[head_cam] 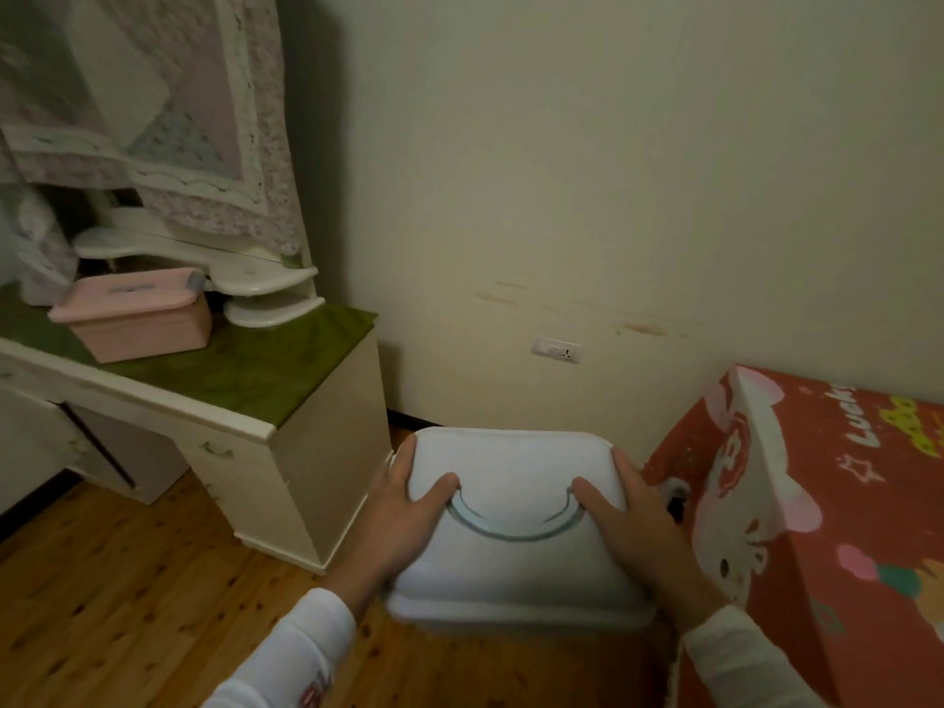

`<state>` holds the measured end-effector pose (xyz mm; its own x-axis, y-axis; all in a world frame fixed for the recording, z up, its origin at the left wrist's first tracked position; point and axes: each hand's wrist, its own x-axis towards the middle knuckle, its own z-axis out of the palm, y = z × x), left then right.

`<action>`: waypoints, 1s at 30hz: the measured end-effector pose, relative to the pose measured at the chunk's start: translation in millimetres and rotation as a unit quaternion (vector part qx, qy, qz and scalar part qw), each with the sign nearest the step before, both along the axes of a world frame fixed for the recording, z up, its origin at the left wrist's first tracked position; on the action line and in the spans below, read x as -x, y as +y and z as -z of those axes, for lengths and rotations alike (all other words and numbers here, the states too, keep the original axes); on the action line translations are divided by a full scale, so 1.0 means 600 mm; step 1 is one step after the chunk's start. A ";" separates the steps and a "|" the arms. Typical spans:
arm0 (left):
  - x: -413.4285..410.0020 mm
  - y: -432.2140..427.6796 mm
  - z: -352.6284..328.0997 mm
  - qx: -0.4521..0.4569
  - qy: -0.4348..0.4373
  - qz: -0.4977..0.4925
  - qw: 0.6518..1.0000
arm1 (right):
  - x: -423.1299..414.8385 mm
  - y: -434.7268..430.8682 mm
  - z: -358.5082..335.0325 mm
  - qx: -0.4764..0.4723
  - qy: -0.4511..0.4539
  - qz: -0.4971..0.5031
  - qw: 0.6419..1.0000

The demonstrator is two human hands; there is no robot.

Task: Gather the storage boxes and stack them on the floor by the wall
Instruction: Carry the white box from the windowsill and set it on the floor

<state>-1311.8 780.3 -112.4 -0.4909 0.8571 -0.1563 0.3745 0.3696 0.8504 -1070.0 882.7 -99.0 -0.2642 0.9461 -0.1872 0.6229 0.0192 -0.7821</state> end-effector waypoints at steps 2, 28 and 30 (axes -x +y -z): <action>0.054 0.039 -0.006 -0.006 -0.001 0.009 1.000 | 0.050 0.031 -0.001 -0.009 0.002 0.010 1.000; 0.369 0.660 0.142 0.020 -0.004 0.028 0.999 | 0.363 0.620 0.167 0.051 0.010 0.116 0.992; 0.382 0.700 0.157 0.032 0.000 0.022 0.999 | 0.375 0.660 0.181 0.051 0.002 0.113 0.992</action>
<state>-1540.8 1200.5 -206.7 -0.4521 0.8664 -0.2120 0.3911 0.4062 0.8258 -1294.9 1278.7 -207.8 -0.0475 0.9577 -0.2840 0.5996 -0.2000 -0.7749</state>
